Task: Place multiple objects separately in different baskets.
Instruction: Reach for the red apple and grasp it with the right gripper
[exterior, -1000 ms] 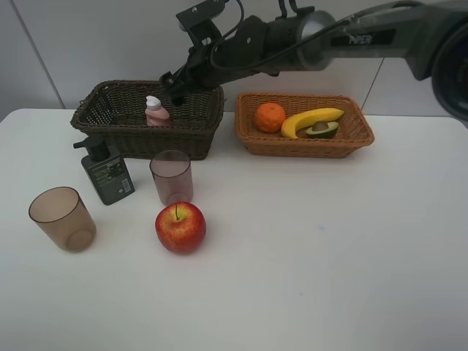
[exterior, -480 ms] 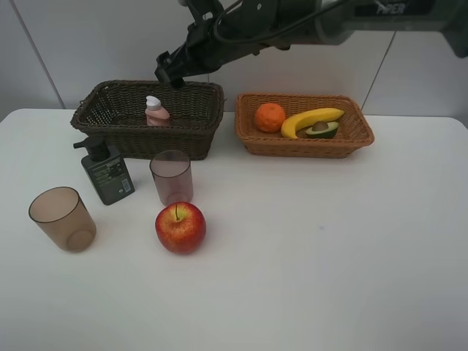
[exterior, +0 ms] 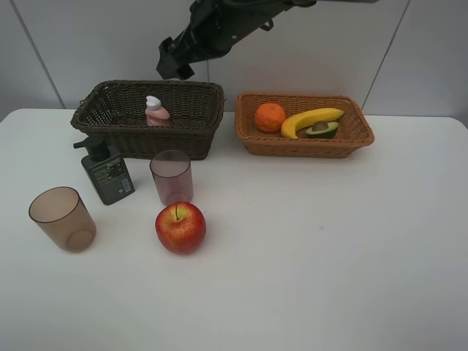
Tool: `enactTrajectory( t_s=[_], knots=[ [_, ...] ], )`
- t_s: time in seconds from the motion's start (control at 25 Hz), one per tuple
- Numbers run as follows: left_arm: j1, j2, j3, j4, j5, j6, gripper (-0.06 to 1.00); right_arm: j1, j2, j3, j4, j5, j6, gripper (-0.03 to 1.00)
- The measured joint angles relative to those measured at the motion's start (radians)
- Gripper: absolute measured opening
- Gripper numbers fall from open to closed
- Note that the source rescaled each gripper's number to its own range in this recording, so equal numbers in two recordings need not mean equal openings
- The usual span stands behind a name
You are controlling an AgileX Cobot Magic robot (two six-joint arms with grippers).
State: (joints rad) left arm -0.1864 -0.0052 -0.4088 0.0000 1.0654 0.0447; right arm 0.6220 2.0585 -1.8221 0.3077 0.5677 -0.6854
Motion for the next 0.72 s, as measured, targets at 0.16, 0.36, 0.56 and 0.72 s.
enactTrajectory(
  t_s=[0.16, 0.36, 0.56, 0.72],
  knots=[
    [0.000, 0.000, 0.000, 0.000, 0.000, 0.000, 1.00, 0.000, -0.042, 0.000, -0.064, 0.106, 0.097, 1.00],
    [0.000, 0.000, 0.000, 0.000, 0.000, 0.000, 1.00, 0.000, -0.090, 0.000, -0.149, 0.250, 0.269, 1.00],
    [0.000, 0.000, 0.000, 0.000, 0.000, 0.000, 1.00, 0.012, -0.124, 0.000, -0.182, 0.390, 0.367, 1.00],
    [0.000, 0.000, 0.000, 0.000, 0.000, 0.000, 1.00, 0.035, -0.129, 0.000, -0.202, 0.476, 0.423, 1.00]
  ],
)
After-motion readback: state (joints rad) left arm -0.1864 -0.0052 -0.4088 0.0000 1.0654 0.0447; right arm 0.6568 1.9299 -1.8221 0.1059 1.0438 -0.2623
